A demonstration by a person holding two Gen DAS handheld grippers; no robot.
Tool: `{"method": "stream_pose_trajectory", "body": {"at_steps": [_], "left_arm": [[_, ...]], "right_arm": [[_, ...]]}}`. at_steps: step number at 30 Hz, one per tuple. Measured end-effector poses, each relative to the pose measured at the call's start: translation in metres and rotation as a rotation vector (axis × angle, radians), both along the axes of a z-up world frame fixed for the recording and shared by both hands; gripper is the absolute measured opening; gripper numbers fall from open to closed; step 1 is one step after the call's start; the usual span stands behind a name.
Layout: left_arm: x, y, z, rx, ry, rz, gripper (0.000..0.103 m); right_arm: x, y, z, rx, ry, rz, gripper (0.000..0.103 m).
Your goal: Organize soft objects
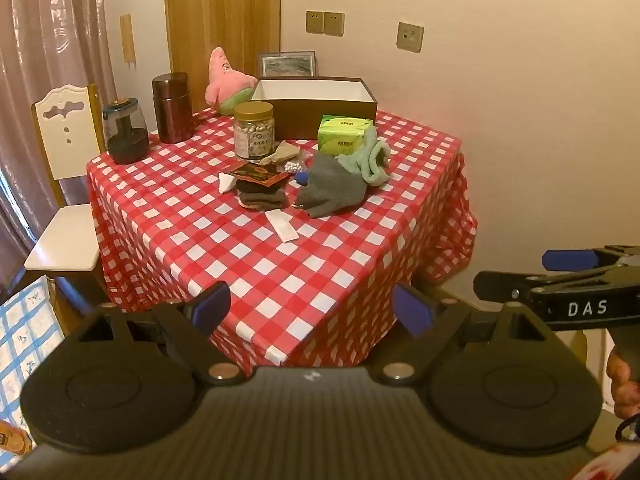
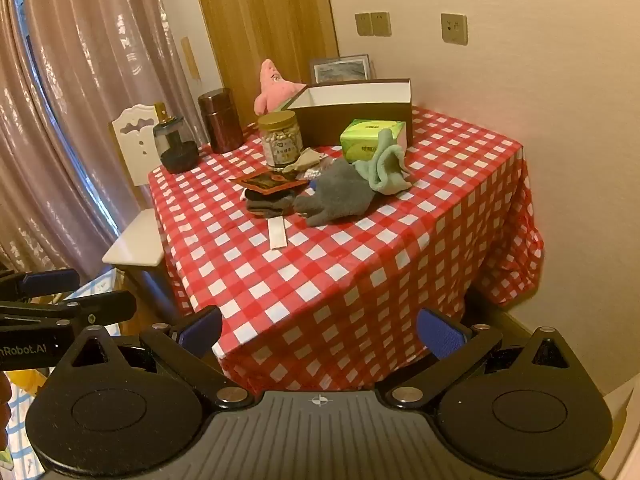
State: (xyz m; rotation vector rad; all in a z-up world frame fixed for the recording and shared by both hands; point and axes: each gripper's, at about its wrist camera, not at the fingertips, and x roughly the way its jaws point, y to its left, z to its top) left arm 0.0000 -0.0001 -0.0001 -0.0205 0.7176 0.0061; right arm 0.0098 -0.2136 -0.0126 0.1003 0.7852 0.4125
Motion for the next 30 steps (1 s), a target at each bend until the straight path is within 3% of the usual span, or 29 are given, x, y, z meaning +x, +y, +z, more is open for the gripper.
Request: {"method": "stream_pose_trajectory", "body": {"at_steps": [30], "left_arm": [[0.0001,0.0002,0.0002,-0.002,0.007,0.001,0.087]], "right_arm": [[0.0077,0.0008,-0.0026,0.009,0.006,0.002,0.103]]}}
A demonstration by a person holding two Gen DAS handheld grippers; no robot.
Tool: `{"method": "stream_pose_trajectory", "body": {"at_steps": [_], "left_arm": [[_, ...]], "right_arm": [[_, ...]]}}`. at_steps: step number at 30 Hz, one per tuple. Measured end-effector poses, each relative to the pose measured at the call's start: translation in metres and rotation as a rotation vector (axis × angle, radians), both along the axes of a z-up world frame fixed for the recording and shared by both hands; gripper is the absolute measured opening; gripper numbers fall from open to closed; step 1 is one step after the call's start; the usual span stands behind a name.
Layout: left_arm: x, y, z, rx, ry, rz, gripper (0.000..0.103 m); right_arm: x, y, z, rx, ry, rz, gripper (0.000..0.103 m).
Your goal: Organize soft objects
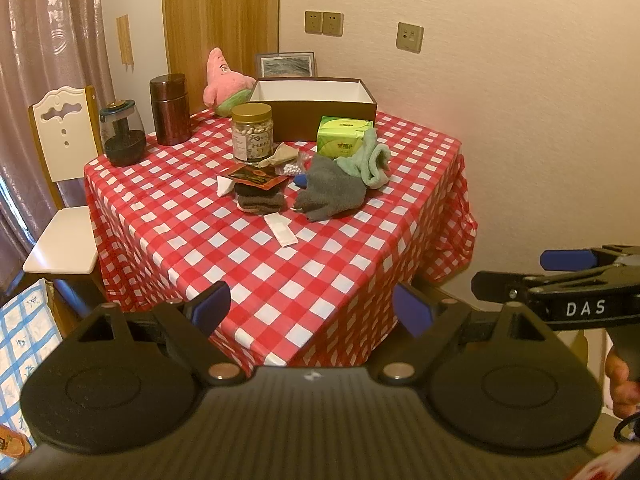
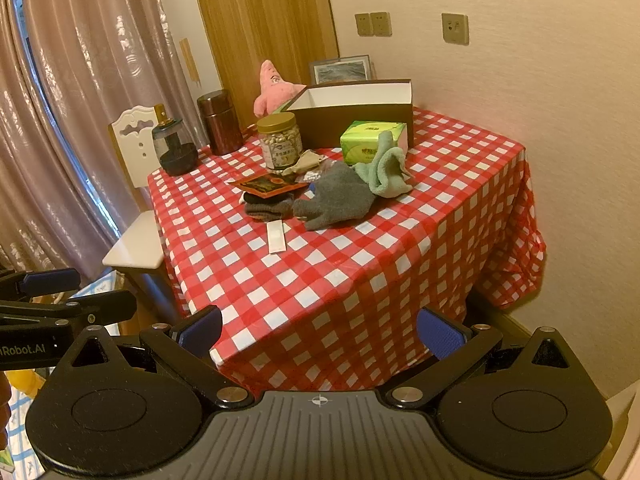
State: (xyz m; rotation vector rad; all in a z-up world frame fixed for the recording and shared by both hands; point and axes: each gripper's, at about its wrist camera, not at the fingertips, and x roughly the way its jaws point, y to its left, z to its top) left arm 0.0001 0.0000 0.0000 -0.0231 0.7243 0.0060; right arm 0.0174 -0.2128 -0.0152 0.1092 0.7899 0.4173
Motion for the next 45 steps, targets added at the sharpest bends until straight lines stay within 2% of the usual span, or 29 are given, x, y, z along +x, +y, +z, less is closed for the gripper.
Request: {"method": "stream_pose_trajectory", "body": {"at_steps": [45], "left_arm": [[0.0,0.0,0.0,-0.004,0.001,-0.001,0.087]], "right_arm": [[0.008,0.014,-0.007,-0.002,0.003,0.001,0.103]]}}
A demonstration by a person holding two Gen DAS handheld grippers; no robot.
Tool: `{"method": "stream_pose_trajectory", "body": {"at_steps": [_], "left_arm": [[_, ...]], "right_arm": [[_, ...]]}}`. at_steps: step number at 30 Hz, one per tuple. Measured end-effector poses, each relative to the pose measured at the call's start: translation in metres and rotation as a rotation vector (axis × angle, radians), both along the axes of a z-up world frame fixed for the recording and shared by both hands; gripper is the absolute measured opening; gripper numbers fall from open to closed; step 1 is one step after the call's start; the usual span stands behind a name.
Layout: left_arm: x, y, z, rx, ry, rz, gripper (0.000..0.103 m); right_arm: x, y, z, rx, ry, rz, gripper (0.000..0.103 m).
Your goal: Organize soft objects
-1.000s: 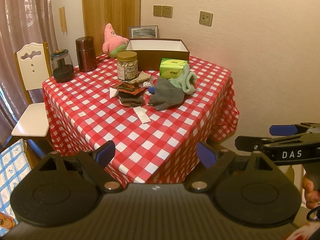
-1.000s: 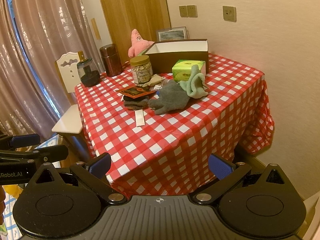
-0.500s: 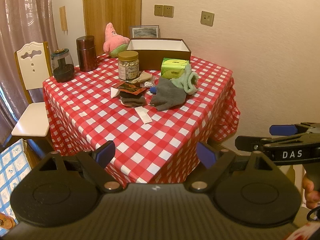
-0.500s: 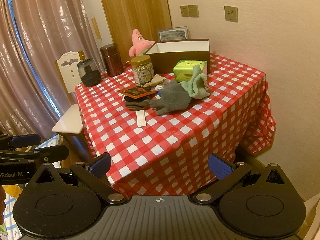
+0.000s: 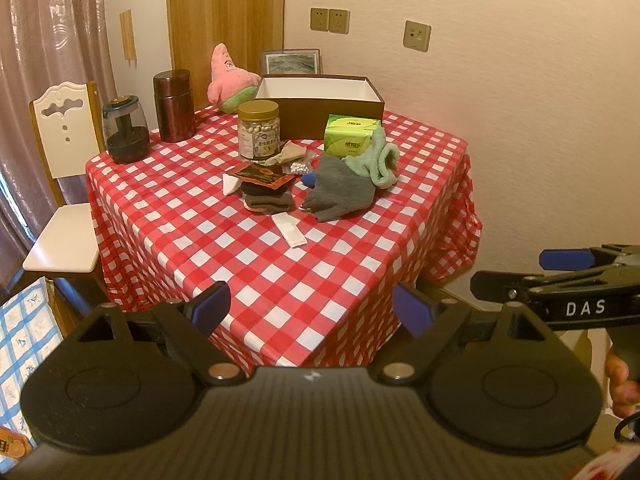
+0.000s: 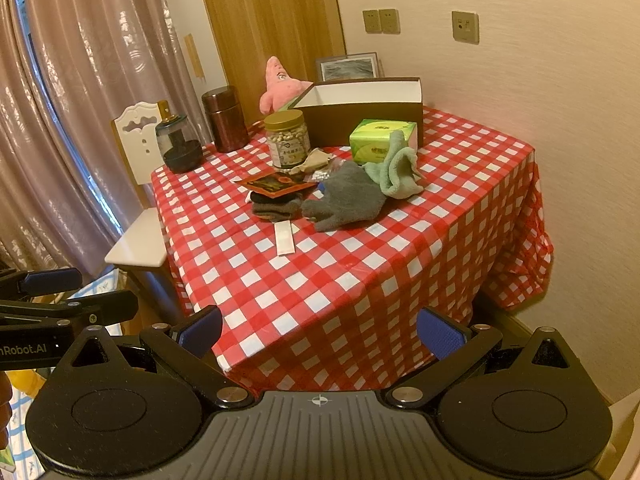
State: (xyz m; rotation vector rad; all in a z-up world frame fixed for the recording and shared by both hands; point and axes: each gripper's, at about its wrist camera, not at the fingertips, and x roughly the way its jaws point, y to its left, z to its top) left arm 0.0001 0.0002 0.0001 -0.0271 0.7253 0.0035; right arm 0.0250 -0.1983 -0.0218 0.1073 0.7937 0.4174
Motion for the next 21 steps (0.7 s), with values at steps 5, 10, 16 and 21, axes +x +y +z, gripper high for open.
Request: {"method": "stream_pose_trajectory", "body": {"at_steps": [5,10,16,21], "left_arm": [[0.0,0.0,0.0,0.0,0.001,0.001,0.087],[0.0,0.0,0.0,-0.001,0.001,0.0,0.087],[0.0,0.0,0.0,0.0,0.004,0.001,0.087],[0.001,0.001,0.0,0.003,0.007,-0.003,0.087]], "right_arm": [[0.001,0.0,-0.001,0.0,0.0,0.0,0.103],[0.003,0.0,-0.003,0.0,0.001,0.0,0.103],[0.006,-0.003,-0.004,0.001,0.002,0.0,0.103],[0.012,-0.004,-0.004,0.007,0.004,-0.006,0.103]]}}
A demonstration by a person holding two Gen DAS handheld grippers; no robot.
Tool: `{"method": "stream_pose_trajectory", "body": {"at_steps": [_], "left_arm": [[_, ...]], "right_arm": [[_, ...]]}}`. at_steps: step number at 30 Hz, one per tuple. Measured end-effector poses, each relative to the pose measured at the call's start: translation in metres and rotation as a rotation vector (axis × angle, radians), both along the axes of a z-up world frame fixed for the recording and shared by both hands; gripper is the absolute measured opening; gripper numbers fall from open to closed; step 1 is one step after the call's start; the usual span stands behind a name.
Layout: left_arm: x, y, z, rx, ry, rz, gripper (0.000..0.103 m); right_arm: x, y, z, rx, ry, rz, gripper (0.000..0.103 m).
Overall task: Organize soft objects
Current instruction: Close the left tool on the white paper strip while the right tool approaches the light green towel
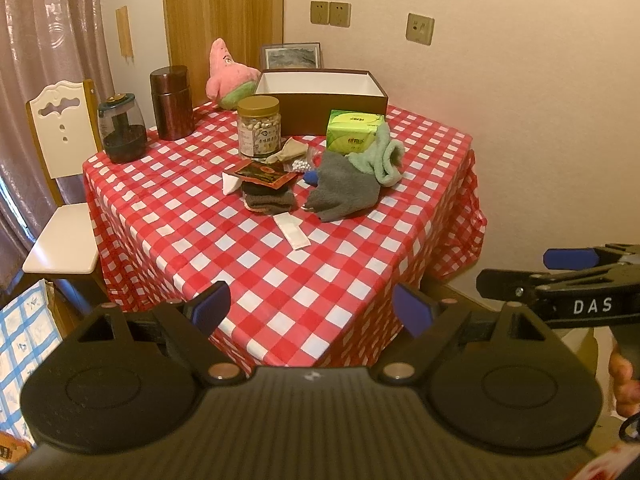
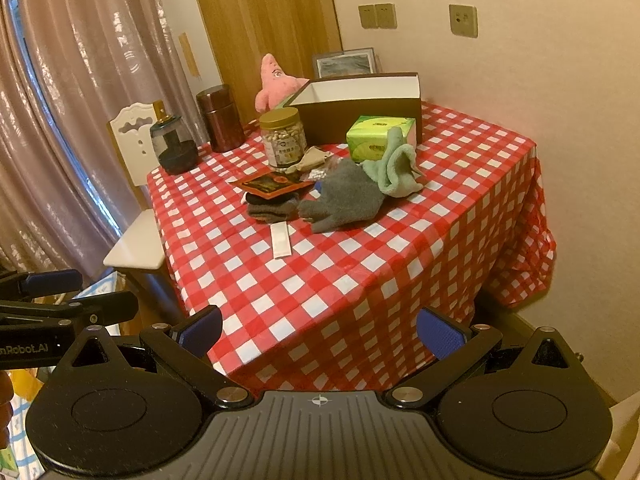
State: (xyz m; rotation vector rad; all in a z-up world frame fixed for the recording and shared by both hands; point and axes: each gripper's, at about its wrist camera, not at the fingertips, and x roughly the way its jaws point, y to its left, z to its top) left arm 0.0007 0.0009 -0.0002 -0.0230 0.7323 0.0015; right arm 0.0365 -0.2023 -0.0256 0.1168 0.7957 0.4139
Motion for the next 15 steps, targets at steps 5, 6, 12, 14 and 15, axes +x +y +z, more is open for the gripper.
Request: {"method": "stream_pose_trajectory", "body": {"at_steps": [5,6,12,14,15], "left_arm": [[0.029,0.013,-0.01,-0.001,0.017,-0.017,0.087],[0.036,0.014,-0.015,-0.003,0.022,-0.023,0.087],[0.074,0.023,-0.024,0.008,0.042,-0.067,0.087],[0.086,0.027,-0.027,0.008,0.047,-0.088,0.087],[0.092,0.029,-0.028,0.01,0.047,-0.1,0.087]], "right_arm": [[0.017,0.0,-0.006,0.025,0.003,-0.009,0.103],[0.026,0.002,-0.01,0.036,0.006,-0.014,0.103],[0.052,-0.014,-0.023,0.074,0.038,-0.071,0.103],[0.06,-0.014,-0.026,0.085,0.046,-0.098,0.103],[0.065,-0.014,-0.028,0.093,0.052,-0.11,0.103]]}}
